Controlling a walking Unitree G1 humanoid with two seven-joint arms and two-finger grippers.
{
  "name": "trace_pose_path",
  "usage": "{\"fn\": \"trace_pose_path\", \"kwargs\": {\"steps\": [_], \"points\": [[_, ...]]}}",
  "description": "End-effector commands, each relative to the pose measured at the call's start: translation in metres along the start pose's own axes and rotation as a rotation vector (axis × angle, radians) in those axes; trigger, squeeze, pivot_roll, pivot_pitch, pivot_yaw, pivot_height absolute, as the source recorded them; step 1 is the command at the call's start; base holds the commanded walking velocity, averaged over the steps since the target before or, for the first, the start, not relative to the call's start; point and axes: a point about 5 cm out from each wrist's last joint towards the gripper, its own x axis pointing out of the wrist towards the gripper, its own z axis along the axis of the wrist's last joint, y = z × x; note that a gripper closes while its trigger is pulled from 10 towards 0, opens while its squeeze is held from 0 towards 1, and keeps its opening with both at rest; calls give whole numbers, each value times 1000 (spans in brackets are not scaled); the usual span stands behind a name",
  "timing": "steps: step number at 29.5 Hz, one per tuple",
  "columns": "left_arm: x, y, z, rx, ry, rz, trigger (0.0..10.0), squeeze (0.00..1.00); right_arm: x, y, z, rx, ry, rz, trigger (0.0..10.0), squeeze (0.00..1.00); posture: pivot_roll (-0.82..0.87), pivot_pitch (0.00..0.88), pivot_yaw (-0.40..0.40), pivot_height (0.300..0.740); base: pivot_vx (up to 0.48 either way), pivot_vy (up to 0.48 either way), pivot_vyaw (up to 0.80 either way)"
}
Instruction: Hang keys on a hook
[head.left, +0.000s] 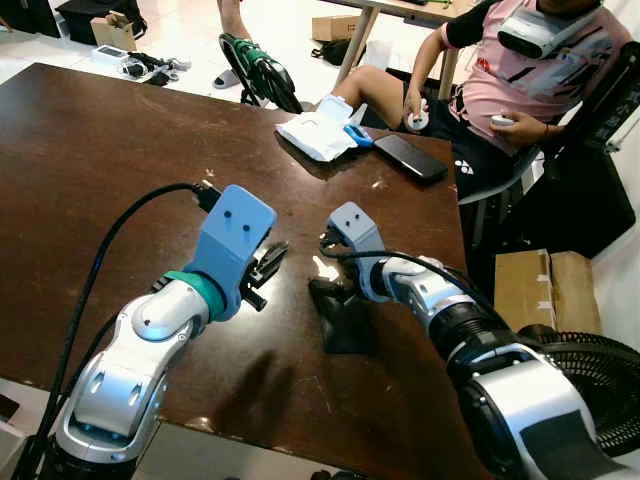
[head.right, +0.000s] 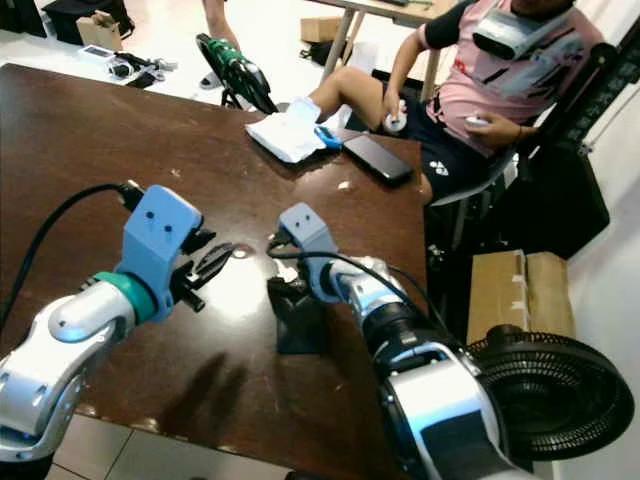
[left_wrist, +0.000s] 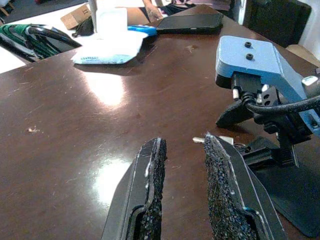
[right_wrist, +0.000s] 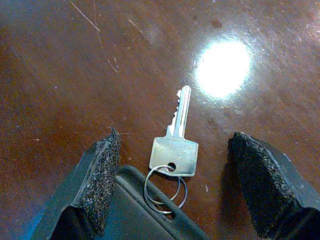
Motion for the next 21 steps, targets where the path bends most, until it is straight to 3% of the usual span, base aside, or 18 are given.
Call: {"fn": "trace_pose_path", "kwargs": {"steps": [1,6,7,9,11,13,14,21], "points": [[0,-4,-1,-2,2,-16,10000,0,3,4,-25,24,101,22,10000,0,78,22,-14,740,0,0,0],[-1,-4,0,-3,1,-15,10000,0,4,5,-27,11,110,11,10000,0,77,25,-16,740,0,0,0],[-1,-4,0,-3,0,-15,10000,0,4,5,-27,15,111,7,6510,0,76,27,-14,740,0,0,0],[-1,-4,0,-3,0,-16,10000,0,4,4,-27,18,111,5,6510,0,76,27,-14,740,0,0,0],[-1,-4,0,-2,-1,-17,10000,0,4,4,-28,21,118,4,1373,0,76,27,-15,740,0,0,0],[-1,-4,0,-2,-1,-17,10000,0,3,4,-28,22,121,5,1373,0,76,27,-15,740,0,0,0],[-1,-4,0,-2,-1,-17,10000,0,3,4,-29,23,124,5,0,0,77,27,-16,740,0,0,0],[0,-3,0,-2,-1,-16,10000,0,3,4,-29,33,125,8,0,0,77,29,-14,740,0,0,0]]}}
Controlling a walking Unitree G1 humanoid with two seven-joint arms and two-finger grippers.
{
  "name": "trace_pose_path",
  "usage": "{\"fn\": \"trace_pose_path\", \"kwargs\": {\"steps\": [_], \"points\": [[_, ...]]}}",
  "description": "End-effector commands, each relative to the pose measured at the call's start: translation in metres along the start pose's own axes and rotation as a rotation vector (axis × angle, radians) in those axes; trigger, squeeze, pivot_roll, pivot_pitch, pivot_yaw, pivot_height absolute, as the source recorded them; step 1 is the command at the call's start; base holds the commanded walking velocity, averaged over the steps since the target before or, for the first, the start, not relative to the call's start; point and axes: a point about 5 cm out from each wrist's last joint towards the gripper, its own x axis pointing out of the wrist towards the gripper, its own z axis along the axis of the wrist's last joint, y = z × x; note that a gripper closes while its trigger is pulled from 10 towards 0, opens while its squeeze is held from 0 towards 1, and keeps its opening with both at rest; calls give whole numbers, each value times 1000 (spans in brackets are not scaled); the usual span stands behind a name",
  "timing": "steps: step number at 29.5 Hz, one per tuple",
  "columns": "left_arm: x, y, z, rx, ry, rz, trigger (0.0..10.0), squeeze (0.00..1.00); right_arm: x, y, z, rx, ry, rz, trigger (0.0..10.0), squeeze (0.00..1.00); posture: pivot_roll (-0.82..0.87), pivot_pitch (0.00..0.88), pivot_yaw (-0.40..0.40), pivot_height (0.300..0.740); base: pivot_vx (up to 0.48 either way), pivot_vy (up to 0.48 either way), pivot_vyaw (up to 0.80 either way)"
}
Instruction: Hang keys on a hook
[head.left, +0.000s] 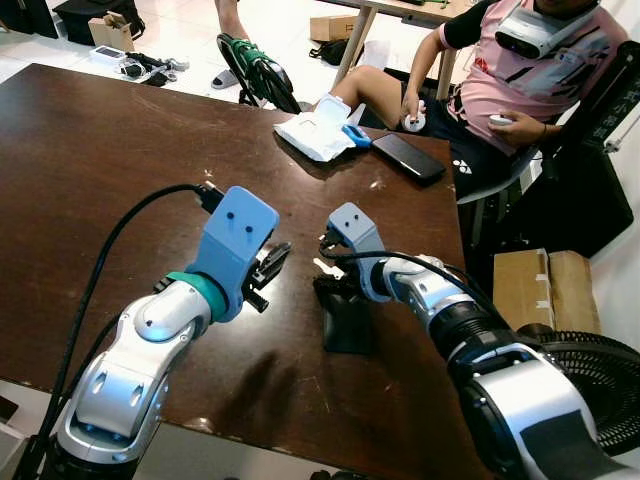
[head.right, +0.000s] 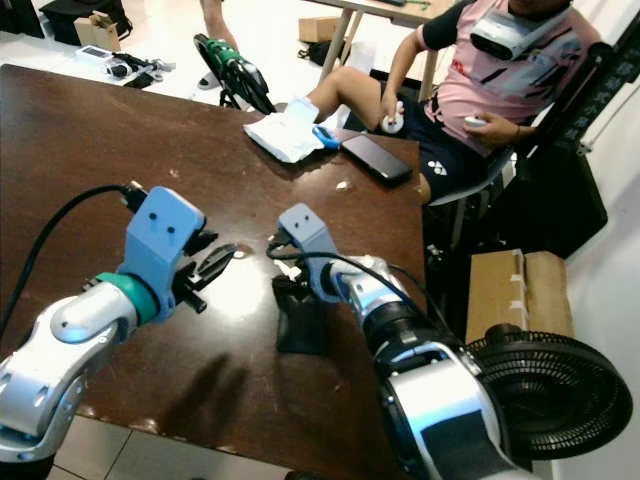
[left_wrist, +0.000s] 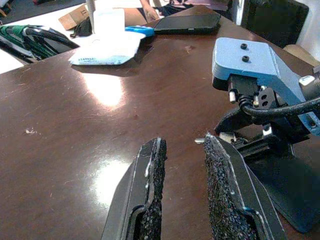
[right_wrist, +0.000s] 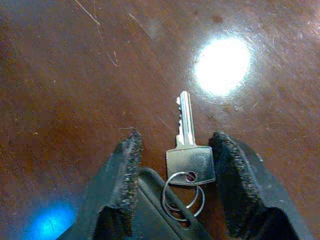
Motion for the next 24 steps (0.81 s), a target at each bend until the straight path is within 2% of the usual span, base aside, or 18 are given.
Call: {"fn": "trace_pose_path", "kwargs": {"steps": [1,17,24], "points": [[-1,-3,0,-2,0,-15,10000,0,3,3,-29,59,103,12,0,0,76,29,-14,740,0,0,0],[0,-3,0,0,3,-19,10000,0,1,0,-25,96,67,-15,0,0,78,25,-9,740,0,0,0],[0,-2,-1,3,6,-21,10000,0,-3,-11,-15,174,-39,-106,0,0,80,14,-2,740,0,0,0]]}}
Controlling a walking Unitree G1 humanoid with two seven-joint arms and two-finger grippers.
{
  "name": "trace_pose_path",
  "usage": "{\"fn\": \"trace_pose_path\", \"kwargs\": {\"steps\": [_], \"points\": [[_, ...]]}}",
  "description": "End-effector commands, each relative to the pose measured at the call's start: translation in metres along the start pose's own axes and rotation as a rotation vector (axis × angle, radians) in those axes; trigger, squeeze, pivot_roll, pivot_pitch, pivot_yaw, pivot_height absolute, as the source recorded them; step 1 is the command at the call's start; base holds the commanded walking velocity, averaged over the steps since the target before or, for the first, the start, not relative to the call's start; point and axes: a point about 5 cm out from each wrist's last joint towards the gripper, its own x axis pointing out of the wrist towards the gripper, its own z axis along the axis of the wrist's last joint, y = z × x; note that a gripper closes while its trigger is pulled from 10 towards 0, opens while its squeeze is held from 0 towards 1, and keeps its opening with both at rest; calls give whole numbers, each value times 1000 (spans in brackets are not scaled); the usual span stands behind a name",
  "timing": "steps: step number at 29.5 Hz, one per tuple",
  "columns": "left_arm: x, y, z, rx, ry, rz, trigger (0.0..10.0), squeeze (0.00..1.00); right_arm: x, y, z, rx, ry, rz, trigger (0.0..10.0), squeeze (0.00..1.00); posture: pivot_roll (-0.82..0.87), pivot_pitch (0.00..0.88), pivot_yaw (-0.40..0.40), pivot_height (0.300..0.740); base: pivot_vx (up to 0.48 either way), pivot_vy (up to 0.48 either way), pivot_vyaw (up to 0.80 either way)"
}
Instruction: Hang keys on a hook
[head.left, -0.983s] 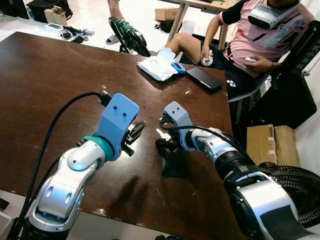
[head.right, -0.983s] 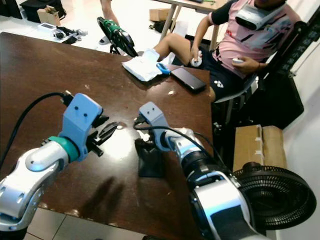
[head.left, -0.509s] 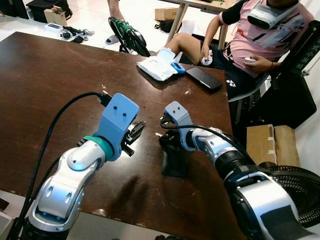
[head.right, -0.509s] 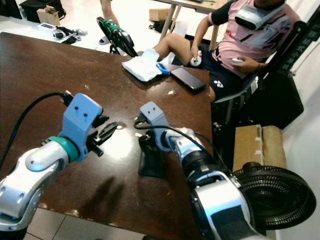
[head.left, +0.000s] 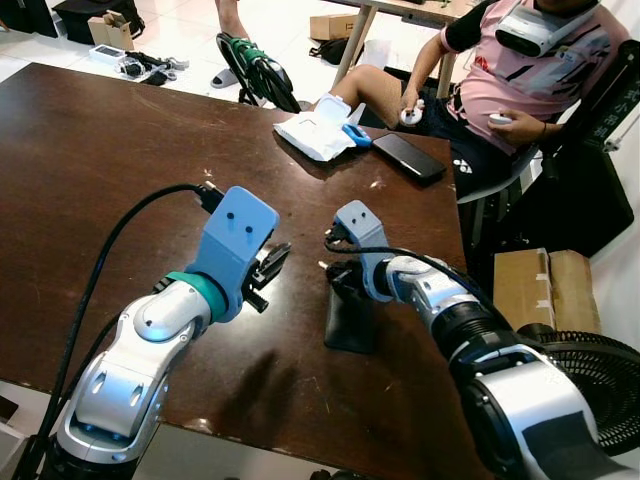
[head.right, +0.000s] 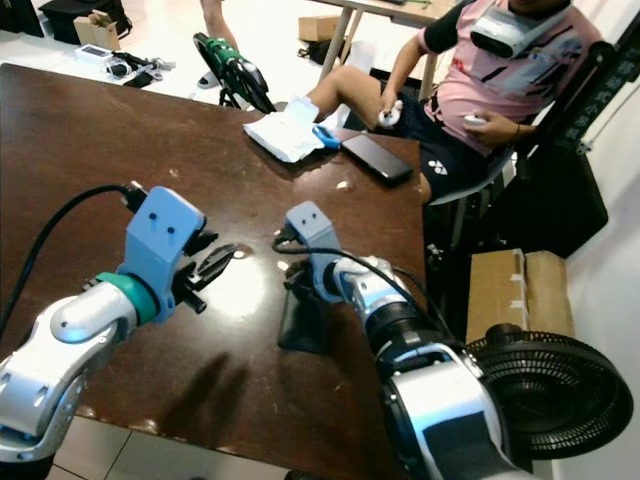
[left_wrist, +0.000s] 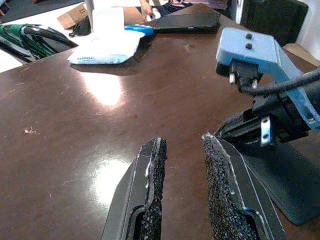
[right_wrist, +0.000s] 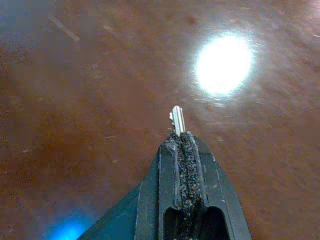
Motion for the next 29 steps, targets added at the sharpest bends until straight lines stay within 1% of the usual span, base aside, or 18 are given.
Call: {"fn": "trace_pose_path", "kwargs": {"steps": [1,4,5,6,8,9,11,12,16,17,18,19,22,23,24,25,28,29], "points": [[0,-2,-1,0,4,-16,10000,0,-1,-4,-15,50,30,-29,0,0,80,14,-2,740,0,0,0],[0,-2,-2,-1,7,-16,10000,0,-11,-23,16,114,-155,-136,0,0,78,9,5,740,0,0,0],[0,-2,-2,-1,7,-17,10000,0,-15,-27,24,125,-195,-159,0,0,76,7,6,740,0,0,0],[0,-2,-2,-1,7,-17,10000,0,-15,-27,24,125,-195,-159,0,0,76,7,6,740,0,0,0],[1,-2,-2,0,8,-22,10000,0,-18,-29,34,106,-229,-175,0,0,74,5,7,740,0,0,0],[1,-2,-2,0,7,-23,10000,0,-18,-28,35,89,-230,-174,1333,0,74,5,7,740,0,0,0],[1,-2,-2,0,7,-23,10000,0,-18,-28,35,89,-230,-174,1333,0,74,5,7,740,0,0,0],[1,-3,-2,1,7,-24,10000,0,-18,-28,36,75,-228,-171,2706,0,76,5,3,740,0,0,0],[1,-3,-2,0,8,-23,10000,0,-18,-29,34,63,-222,-175,2471,0,76,5,3,740,0,0,0],[1,-3,-3,-2,8,-22,10000,0,-20,-32,33,62,-216,-188,863,0,69,8,4,740,0,0,0],[1,-3,-3,-2,8,-24,10000,0,-23,-37,32,69,-216,-211,353,0,69,8,4,740,0,0,0],[1,-3,-3,-3,8,-27,10000,0,-27,-44,32,82,-223,-239,0,0,66,10,8,740,0,0,0],[1,-3,-2,-3,8,-29,10000,0,-31,-49,34,92,-236,-262,0,0,66,10,8,740,0,0,0],[1,-4,-2,-3,8,-30,10000,0,-33,-52,35,99,-246,-276,3961,0,66,10,8,740,0,0,0],[1,-3,-2,-2,8,-30,10000,0,-36,-55,39,102,-267,-296,4667,0,67,11,8,740,0,0,0],[1,-3,-2,-2,8,-31,10000,0,-38,-57,44,99,-289,-318,10000,0,67,11,8,740,0,0,0],[1,-3,-2,-2,8,-31,10000,0,-40,-59,48,93,-311,-334,10000,0,67,11,8,740,0,0,0],[1,-3,-2,-2,8,-30,10000,0,-43,-60,54,84,-349,-348,10000,0,72,12,11,740,0,0,0]]}}
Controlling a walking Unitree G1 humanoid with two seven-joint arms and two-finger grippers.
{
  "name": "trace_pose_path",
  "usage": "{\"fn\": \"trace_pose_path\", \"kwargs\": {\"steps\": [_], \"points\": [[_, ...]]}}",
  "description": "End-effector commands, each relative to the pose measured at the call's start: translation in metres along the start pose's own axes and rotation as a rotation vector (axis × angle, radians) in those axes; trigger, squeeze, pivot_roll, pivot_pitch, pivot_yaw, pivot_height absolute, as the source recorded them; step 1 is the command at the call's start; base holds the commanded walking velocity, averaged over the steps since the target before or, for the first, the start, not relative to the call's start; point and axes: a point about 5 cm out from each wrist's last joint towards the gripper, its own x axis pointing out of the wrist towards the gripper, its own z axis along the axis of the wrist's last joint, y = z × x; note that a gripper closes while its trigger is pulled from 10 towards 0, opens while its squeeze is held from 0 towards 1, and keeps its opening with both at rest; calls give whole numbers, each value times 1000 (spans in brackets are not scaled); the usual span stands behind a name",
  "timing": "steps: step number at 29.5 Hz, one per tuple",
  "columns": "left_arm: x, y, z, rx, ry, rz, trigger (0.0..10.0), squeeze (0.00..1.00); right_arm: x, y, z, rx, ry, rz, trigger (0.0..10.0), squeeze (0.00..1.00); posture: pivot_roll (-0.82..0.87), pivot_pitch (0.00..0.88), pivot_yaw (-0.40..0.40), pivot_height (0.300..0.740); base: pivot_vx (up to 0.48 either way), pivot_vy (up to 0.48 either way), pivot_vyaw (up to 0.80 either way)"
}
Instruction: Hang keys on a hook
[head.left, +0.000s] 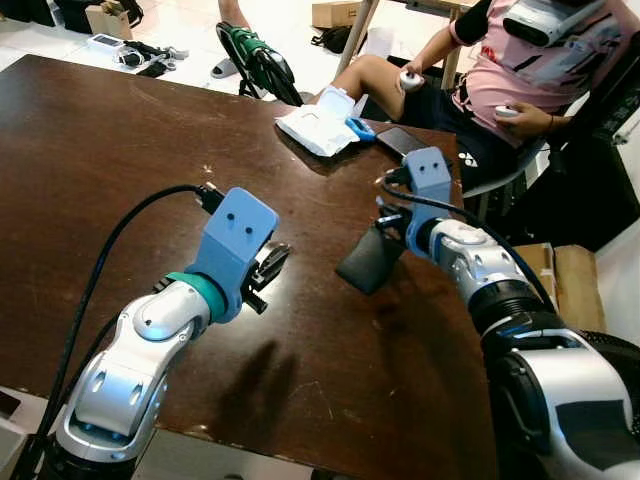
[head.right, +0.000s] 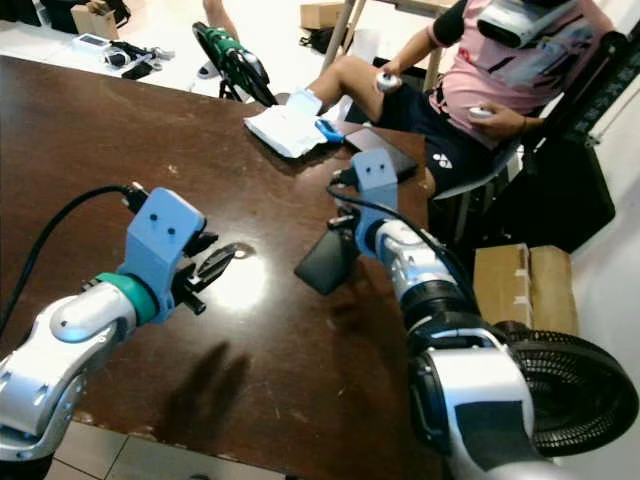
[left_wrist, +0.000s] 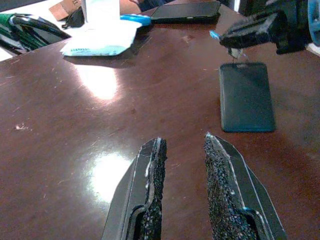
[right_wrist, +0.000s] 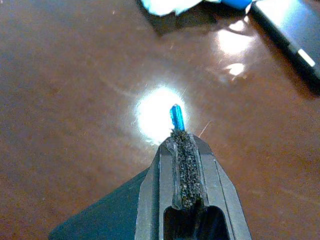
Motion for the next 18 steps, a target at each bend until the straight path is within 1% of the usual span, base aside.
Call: {"fn": "trace_pose_path", "kwargs": {"steps": [1,4,6,8,9,10,11,12,13,14,15,16,17,18], "points": [[0,-3,-1,-3,0,-20,10000,0,-1,-4,12,5,-52,-21,10000,0,72,12,11,740,0,0,0],[0,-3,-1,-3,2,-17,10000,0,-6,-12,43,-29,-238,-63,10000,0,71,15,14,740,0,0,0],[0,-3,-1,-3,2,-17,10000,0,-6,-12,43,-29,-238,-63,10000,0,71,15,14,740,0,0,0],[0,-2,-1,-2,3,-17,10000,0,-14,-22,68,18,-386,-124,10000,0,70,18,16,740,0,0,0],[0,-2,-1,-2,3,-17,10000,0,-14,-22,68,18,-386,-124,10000,0,70,18,16,740,0,0,0],[0,-2,-1,-2,3,-17,10000,0,-17,-26,75,41,-429,-144,10000,0,70,18,16,740,0,0,0],[0,-2,-1,-2,3,-17,10000,0,-17,-26,75,41,-429,-144,10000,0,70,18,16,740,0,0,0],[1,-2,-1,-2,2,-14,10000,0,-19,-26,84,56,-474,-142,10000,0,72,18,16,740,0,0,0],[1,-2,-1,-2,2,-14,10000,0,-19,-26,84,56,-474,-142,10000,0,72,18,16,740,0,0,0],[1,0,1,-1,-7,1,10000,0,-21,-22,91,57,-514,-107,10000,0,72,18,16,740,0,0,0],[1,2,3,2,-28,16,10000,0,-21,-14,95,43,-544,-44,10000,0,72,18,16,740,0,0,0],[0,3,7,4,-55,24,10000,0,-21,-4,97,14,-563,38,10000,0,79,23,18,740,0,0,0],[0,4,10,6,-72,28,10000,0,-21,2,96,-7,-569,91,10000,0,79,23,18,740,0,0,0],[-1,3,16,17,-107,23,10000,0,-22,13,92,-58,-569,173,10000,0,83,25,23,740,0,0,0]]}}
